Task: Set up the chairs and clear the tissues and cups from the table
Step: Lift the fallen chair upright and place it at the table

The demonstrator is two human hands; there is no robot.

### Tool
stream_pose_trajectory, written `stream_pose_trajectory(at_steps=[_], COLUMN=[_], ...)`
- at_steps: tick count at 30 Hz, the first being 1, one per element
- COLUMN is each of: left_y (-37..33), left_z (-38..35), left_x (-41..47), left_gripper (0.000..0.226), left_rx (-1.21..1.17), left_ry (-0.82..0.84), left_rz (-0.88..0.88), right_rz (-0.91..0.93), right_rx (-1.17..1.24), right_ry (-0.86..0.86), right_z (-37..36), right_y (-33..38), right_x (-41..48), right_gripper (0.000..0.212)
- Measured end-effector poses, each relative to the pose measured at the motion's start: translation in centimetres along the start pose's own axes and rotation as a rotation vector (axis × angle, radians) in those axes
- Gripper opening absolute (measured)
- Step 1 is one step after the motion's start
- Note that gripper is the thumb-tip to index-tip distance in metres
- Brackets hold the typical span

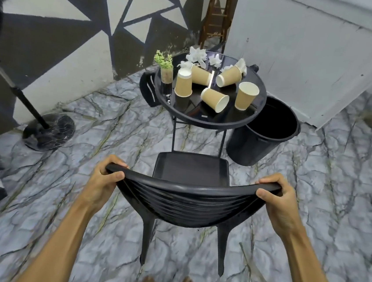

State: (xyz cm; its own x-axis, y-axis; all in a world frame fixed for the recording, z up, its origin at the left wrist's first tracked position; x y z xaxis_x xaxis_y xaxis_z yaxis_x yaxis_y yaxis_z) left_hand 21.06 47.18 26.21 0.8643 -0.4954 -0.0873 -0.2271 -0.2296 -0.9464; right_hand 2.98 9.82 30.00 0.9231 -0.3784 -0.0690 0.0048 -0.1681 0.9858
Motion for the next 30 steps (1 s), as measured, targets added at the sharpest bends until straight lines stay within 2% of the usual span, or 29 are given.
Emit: stream_pose_trajectory(at_steps=[14, 30], left_y=[1.0, 1.6], left_z=[-4.0, -5.8], left_x=[9.7, 14.2], left_gripper=[0.016, 0.019], left_rx=[-0.012, -0.008], left_ry=[-0.008, -0.032], left_rz=[0.001, 0.011], right_rz=[-0.032, -0.046], right_rx=[-0.005, 0.009], right_ry=[-0.003, 0.096], right_z=[5.4, 7.9], right_y=[-0.7, -1.2], right_x=[9.9, 16.4], right_gripper=[0.023, 0.024])
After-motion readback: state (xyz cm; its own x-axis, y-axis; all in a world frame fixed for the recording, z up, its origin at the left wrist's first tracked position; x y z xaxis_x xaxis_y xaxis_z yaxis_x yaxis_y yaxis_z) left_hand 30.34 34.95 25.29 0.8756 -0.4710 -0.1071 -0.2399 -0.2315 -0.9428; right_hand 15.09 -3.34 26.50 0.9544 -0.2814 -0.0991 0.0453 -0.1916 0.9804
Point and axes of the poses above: each hand's wrist, its own x-axis towards the middle knuckle, its own z-axis out of the back of the hand, y = z × x, the point moved 8 cm from there along x, towards the middle knuckle, and after that the axes turned 5 degrees about y, right-handed, at the moved point
